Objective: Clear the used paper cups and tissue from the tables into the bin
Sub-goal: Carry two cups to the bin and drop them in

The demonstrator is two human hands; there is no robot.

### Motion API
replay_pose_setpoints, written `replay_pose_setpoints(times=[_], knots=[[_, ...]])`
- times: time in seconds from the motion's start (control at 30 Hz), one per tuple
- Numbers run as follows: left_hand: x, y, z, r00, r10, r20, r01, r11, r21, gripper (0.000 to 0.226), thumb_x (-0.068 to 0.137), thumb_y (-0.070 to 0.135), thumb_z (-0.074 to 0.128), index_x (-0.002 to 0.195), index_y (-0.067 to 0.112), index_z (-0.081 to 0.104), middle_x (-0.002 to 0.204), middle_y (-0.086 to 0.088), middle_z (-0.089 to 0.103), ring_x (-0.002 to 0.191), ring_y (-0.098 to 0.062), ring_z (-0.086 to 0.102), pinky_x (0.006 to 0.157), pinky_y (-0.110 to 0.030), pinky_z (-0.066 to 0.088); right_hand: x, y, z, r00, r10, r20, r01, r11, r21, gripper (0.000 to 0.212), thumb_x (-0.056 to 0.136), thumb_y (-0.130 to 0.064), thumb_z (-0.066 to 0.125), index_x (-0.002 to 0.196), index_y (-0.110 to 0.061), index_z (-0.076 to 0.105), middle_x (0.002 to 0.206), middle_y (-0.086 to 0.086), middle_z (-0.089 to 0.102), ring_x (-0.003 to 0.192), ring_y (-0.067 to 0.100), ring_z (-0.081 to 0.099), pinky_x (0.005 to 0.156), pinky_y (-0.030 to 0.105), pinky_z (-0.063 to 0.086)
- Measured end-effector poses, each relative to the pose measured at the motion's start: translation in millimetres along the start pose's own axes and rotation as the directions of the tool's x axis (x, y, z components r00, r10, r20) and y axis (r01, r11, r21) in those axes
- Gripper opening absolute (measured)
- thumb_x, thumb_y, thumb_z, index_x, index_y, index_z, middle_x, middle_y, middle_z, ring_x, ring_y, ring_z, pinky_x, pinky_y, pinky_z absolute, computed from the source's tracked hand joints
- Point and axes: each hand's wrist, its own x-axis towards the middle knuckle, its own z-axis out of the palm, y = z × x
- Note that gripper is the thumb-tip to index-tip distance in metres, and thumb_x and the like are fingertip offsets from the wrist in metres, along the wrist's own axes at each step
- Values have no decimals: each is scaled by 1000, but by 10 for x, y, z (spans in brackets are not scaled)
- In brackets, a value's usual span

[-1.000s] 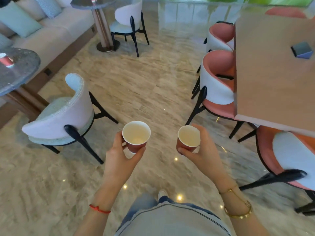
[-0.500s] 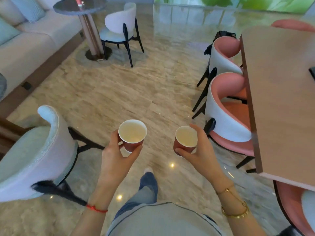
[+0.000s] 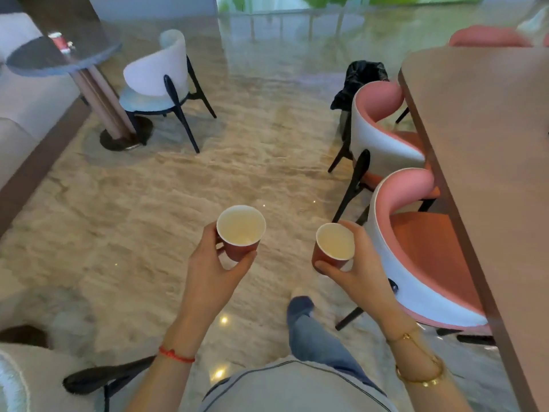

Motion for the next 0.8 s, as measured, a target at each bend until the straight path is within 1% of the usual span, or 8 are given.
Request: replay_pose_setpoints(times=[0.17, 0.27, 0.33, 0.4, 0.43, 0.63, 0.7, 0.8], knots=[[1261, -36, 487, 999, 20, 39, -18, 998, -54, 61, 71, 27, 83, 119, 35, 45, 110, 27, 56, 99, 17, 55, 74, -2, 44, 1249, 195, -14, 999, 6, -46, -6, 1000, 0, 84, 68, -33, 84, 136, -31, 35, 131, -9, 46, 120, 8, 46, 101, 33, 44], [2049, 64, 790, 998, 27, 52, -23, 996, -82, 60, 71, 29, 83, 118, 37, 45, 113, 25, 56, 101, 14, 56, 76, -4, 45, 2067, 254, -136, 999, 9, -47, -9, 1000, 8, 83, 69, -32, 83, 137, -31, 34, 131, -11, 44, 118, 6, 46, 93, 43, 52], [2582, 162, 973, 997, 40, 59, -34, 995, -92, 58, 70, 32, 82, 114, 42, 45, 114, 25, 56, 102, 11, 56, 76, -5, 46, 2624, 281, -238, 999, -3, -53, 3, 1000, 1, 84, 70, -32, 83, 137, -32, 33, 133, -12, 43, 117, 1, 43, 95, 33, 51], [3090, 254, 1141, 996, 62, 68, -56, 994, -89, 58, 71, 31, 82, 113, 45, 45, 113, 25, 56, 104, 10, 56, 77, -5, 46, 3168, 307, -325, 997, -31, -65, 28, 999, -41, 85, 69, -32, 83, 138, -30, 34, 135, -10, 44, 116, -6, 40, 96, 7, 37], [3328, 294, 1213, 995, 73, 69, -68, 994, -83, 59, 71, 31, 82, 115, 42, 45, 114, 25, 56, 104, 10, 56, 77, -5, 46, 3424, 307, -361, 997, -35, -62, 31, 998, -59, 85, 69, -32, 83, 138, -29, 34, 135, -9, 44, 116, -6, 40, 93, 1, 32], [4546, 363, 1596, 994, 71, 78, -65, 994, -89, 60, 71, 32, 82, 120, 37, 46, 114, 27, 56, 102, 12, 55, 76, -4, 45, 4692, 410, -463, 998, -22, -54, 19, 998, -63, 85, 69, -37, 82, 138, -29, 33, 135, -9, 45, 122, 7, 44, 101, 25, 38], [4983, 352, 1762, 994, 64, 94, -55, 994, -97, 60, 71, 31, 83, 120, 34, 47, 114, 25, 57, 102, 13, 55, 76, -4, 45, 5110, 484, -451, 998, -2, -59, -1, 998, -64, 87, 68, -38, 82, 138, -32, 32, 133, -10, 45, 120, 4, 44, 99, 20, 36], [5663, 331, 2023, 991, 66, 120, -54, 994, -100, 61, 70, 30, 83, 119, 34, 47, 112, 25, 57, 100, 17, 54, 73, -2, 44, 5729, 600, -435, 996, 39, -79, -42, 998, -47, 85, 68, -38, 82, 137, -35, 32, 131, -12, 45, 114, -5, 42, 89, 0, 30]])
